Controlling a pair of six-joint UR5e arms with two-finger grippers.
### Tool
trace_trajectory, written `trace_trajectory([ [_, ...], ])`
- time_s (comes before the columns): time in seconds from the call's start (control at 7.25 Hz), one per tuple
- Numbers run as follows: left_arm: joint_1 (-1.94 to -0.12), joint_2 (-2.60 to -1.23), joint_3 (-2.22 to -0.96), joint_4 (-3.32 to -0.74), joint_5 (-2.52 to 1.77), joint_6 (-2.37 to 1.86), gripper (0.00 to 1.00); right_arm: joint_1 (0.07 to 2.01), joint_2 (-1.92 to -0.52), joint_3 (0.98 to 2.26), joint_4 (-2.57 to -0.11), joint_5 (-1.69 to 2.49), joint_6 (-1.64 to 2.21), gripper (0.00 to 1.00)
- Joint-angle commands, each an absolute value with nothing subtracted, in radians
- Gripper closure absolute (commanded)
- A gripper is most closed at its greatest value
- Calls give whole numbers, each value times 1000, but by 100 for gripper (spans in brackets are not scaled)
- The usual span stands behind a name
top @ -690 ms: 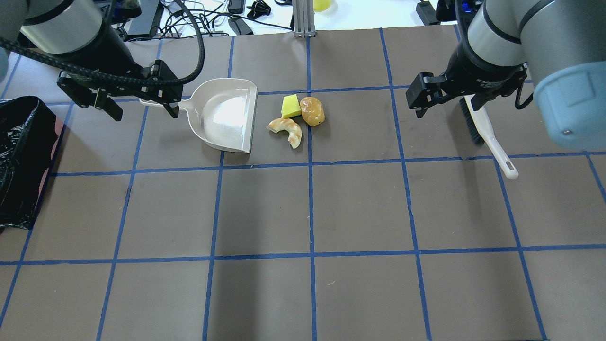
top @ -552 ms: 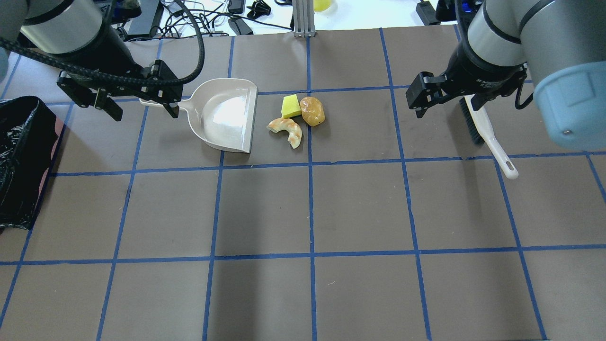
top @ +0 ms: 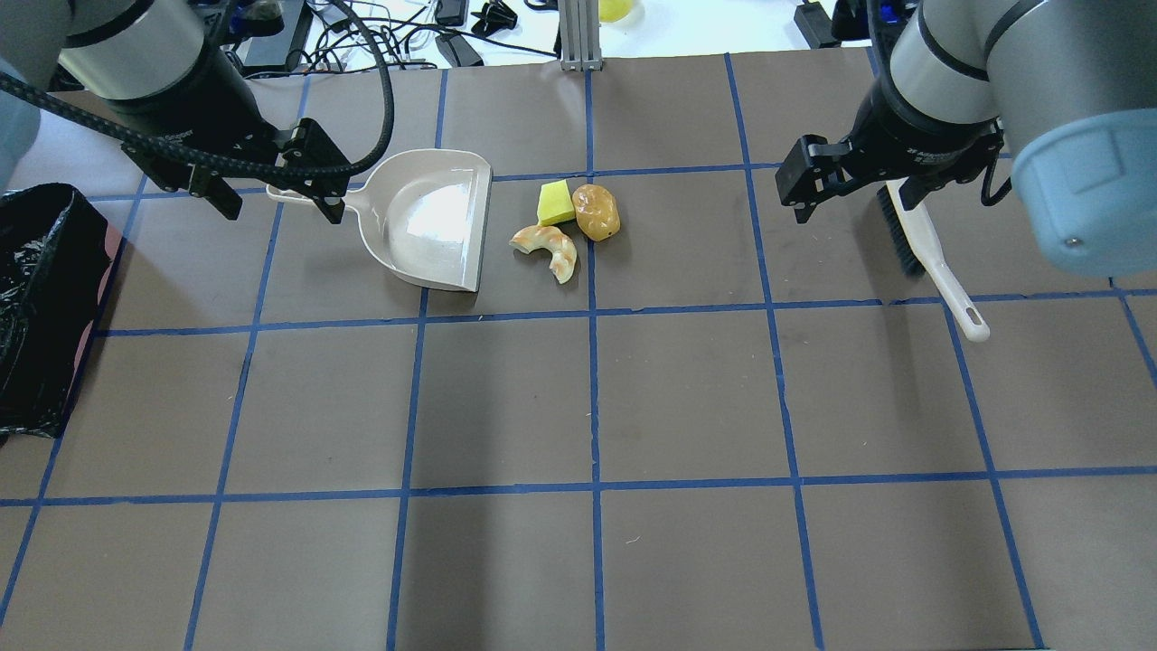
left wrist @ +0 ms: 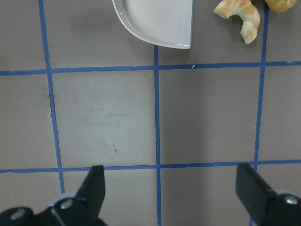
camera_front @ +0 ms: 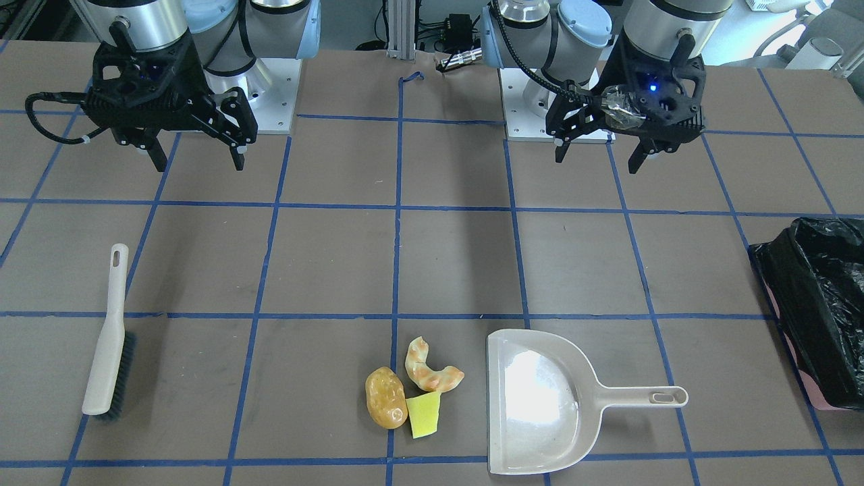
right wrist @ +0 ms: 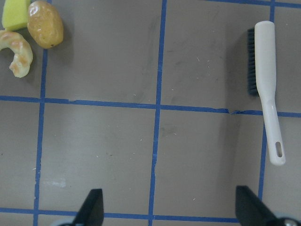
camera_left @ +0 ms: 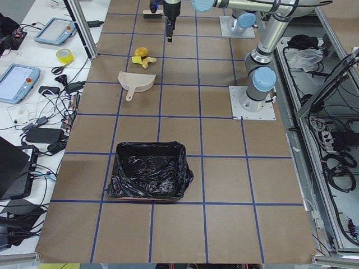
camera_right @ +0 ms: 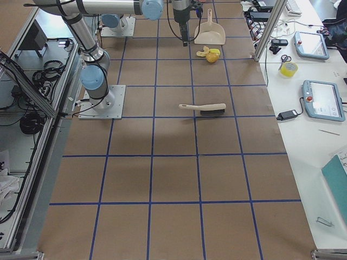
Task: Sweep and dump trash into bin
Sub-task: 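Lower the left gripper to the dustpan handle while the right descends to the brush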
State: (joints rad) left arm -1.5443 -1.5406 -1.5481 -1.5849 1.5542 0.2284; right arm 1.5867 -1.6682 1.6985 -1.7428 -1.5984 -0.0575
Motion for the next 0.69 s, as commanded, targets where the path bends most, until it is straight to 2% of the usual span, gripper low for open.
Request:
trace_trajectory([
  [0.0, -1499, -1583, -1565, -1530, 1546, 547, 0, 1544, -1654, 1704, -1741, -1608, -66, 0],
  [0.28, -1423, -1641, -1617, -1421, 1543, 902, 0, 1406, -1605, 1707, -1744, -1606, -287, 0],
  [0.55, -1384, -1728, -1623, -1275, 1554, 1279, 0, 1355, -1544, 1715, -1782, -1693, -407, 0],
])
